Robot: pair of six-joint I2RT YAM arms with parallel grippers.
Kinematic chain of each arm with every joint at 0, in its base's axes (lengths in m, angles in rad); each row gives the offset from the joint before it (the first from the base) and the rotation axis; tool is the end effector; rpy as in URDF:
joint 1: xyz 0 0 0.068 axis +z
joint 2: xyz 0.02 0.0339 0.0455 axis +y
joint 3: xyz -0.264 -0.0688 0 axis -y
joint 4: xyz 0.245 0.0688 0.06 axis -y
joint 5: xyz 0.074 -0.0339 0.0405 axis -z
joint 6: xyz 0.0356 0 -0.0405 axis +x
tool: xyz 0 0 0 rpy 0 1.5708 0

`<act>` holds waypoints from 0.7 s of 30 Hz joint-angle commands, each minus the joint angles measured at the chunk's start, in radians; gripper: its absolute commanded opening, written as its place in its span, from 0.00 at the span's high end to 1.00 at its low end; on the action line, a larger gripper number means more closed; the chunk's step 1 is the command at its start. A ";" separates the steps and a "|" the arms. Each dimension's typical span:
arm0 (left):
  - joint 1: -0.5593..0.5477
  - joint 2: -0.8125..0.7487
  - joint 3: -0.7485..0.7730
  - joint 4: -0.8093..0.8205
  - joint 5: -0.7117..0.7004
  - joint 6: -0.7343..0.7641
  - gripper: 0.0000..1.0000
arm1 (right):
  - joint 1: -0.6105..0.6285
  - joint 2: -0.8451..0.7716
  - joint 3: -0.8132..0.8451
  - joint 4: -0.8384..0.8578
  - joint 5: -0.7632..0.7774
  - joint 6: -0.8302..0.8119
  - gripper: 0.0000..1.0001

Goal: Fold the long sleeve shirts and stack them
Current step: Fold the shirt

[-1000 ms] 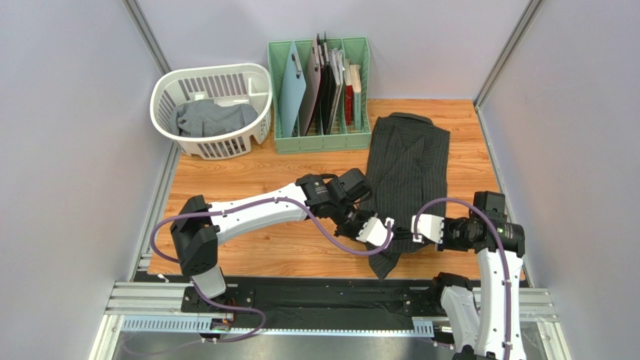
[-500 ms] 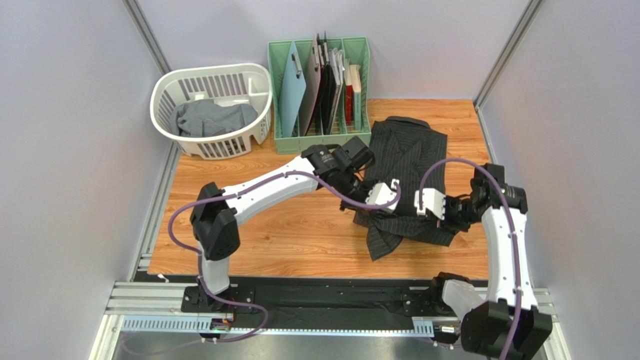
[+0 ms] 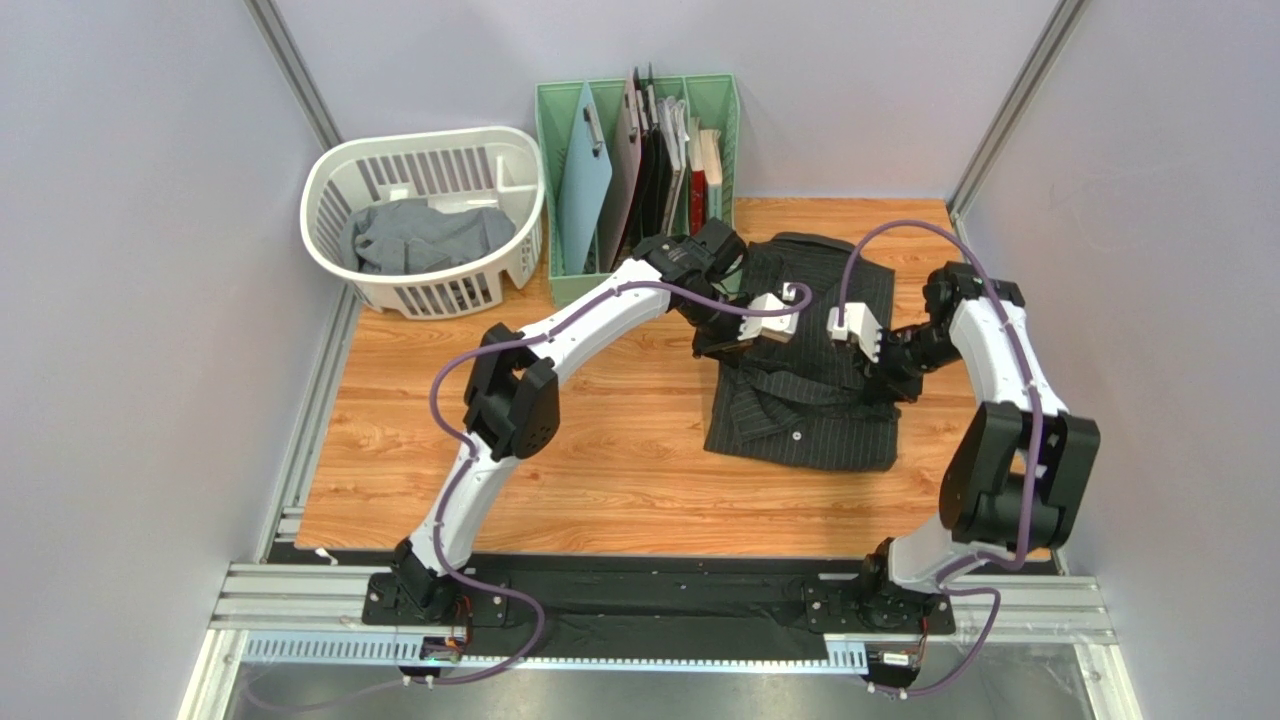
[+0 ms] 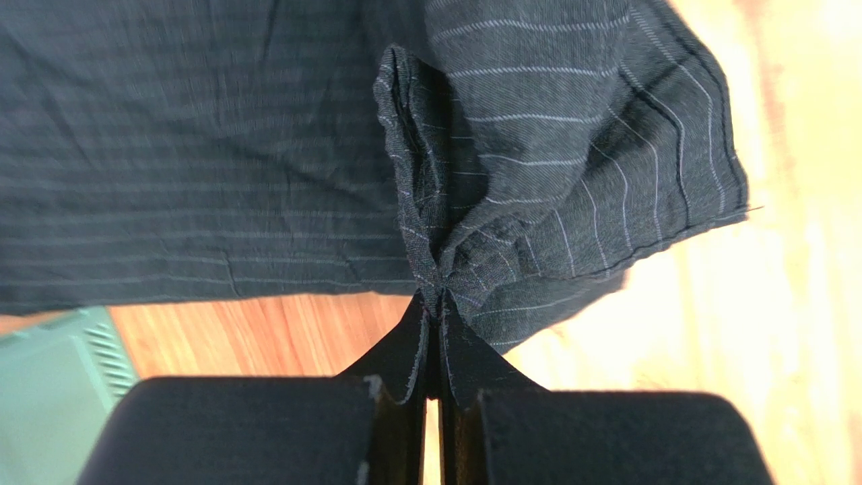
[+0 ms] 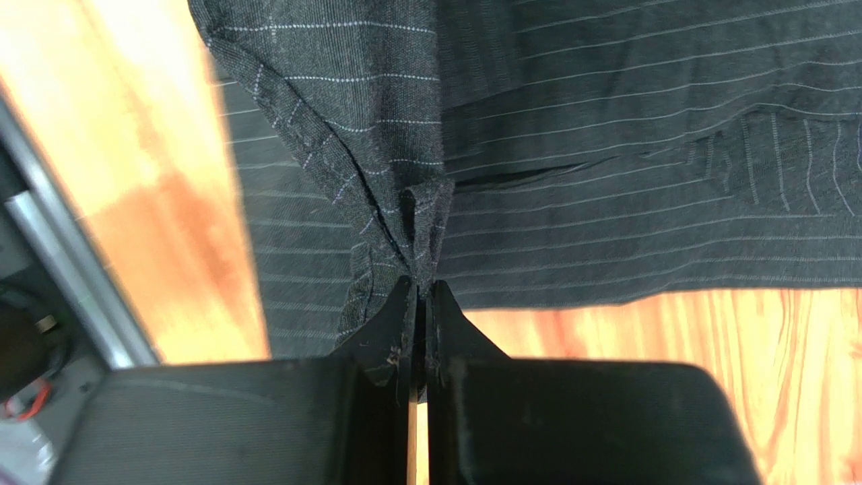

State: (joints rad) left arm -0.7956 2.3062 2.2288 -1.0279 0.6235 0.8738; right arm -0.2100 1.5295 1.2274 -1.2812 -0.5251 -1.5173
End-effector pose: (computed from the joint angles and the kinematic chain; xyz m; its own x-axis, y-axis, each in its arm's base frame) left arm 0.3296 -0.3661 0.2582 0.1838 0.7018 -0.6882 0.9695 -0.2449 0.0093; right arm 0.2576 -0.0367 0.2569 -0.2385 -0.8326 -0.4999 -0.9666 0.2533 0.0393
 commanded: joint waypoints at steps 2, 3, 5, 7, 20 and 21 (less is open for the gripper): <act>0.050 0.056 0.046 0.109 0.016 -0.064 1.00 | 0.012 0.112 0.098 0.178 -0.035 0.141 1.00; 0.056 0.061 0.051 0.133 0.010 -0.085 1.00 | 0.014 0.138 0.112 0.187 -0.036 0.153 1.00; 0.079 0.059 0.051 0.233 -0.014 -0.168 1.00 | 0.015 0.155 0.147 0.204 -0.032 0.192 1.00; 0.096 0.061 0.069 0.308 -0.005 -0.249 1.00 | 0.014 0.158 0.165 0.206 -0.026 0.203 1.00; 0.104 0.094 -0.040 0.515 -0.005 -0.299 0.93 | 0.018 0.277 0.129 0.359 0.077 0.287 1.00; 0.104 0.098 -0.044 0.525 -0.019 -0.302 0.91 | 0.018 0.290 0.123 0.371 0.082 0.307 1.00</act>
State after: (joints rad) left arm -0.6876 2.3913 2.2093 -0.5987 0.6094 0.5995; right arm -0.1967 1.8023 1.3598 -0.9943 -0.4816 -1.2724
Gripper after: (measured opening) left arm 0.059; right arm 0.008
